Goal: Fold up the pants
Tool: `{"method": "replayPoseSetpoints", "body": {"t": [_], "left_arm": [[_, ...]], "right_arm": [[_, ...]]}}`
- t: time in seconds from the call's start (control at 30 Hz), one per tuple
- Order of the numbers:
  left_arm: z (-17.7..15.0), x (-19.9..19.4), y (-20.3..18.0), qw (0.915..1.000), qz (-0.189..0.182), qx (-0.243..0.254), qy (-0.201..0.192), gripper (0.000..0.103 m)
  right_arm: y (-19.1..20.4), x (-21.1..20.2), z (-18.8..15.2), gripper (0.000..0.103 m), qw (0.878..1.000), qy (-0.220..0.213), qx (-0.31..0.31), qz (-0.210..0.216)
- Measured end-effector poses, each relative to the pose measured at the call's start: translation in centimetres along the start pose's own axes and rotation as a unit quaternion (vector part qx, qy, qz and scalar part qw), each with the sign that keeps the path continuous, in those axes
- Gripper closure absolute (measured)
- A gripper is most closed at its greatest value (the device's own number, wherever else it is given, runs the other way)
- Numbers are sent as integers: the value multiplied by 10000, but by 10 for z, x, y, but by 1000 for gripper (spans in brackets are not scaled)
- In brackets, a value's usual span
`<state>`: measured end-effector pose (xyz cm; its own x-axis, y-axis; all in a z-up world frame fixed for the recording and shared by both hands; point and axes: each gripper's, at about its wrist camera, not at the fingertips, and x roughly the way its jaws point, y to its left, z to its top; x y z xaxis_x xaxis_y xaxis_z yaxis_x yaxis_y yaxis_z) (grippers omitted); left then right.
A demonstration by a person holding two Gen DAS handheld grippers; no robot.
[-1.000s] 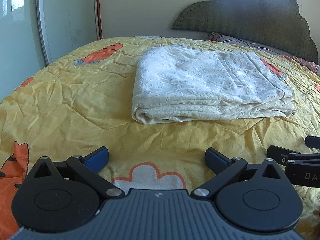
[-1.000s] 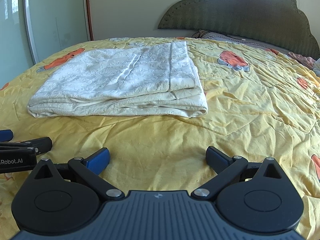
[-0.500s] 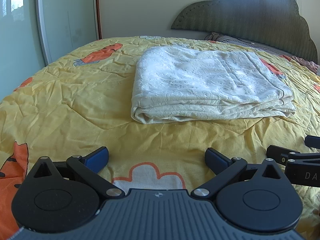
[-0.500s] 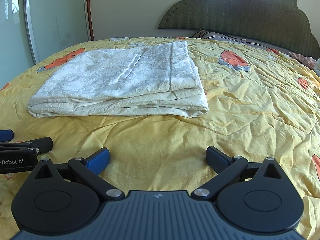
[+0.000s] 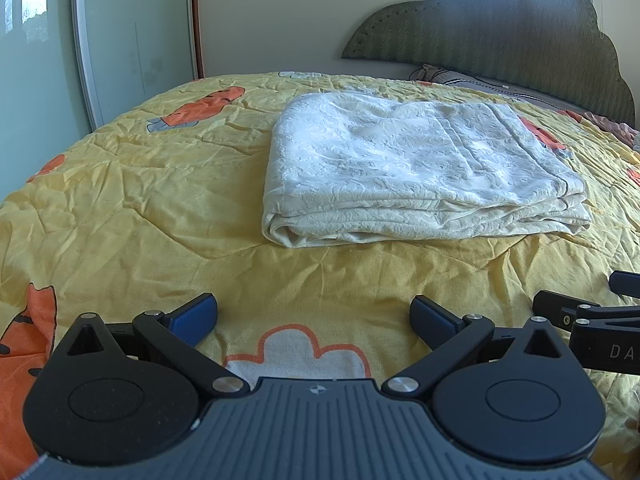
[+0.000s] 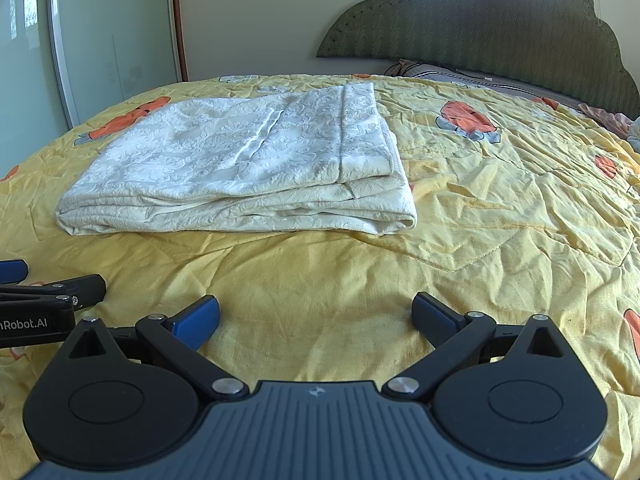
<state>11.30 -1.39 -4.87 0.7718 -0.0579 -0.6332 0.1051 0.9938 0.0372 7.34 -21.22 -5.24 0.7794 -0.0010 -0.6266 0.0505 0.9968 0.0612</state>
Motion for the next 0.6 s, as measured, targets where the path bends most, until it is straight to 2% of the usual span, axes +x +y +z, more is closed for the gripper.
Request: {"method": "replayPoseSetpoints", "body": {"t": [0.6], "left_arm": [[0,0,0,10000,0,-1,0,0]], "right_arm": [[1,0,-1,0,10000,3,-15,-1]]}}
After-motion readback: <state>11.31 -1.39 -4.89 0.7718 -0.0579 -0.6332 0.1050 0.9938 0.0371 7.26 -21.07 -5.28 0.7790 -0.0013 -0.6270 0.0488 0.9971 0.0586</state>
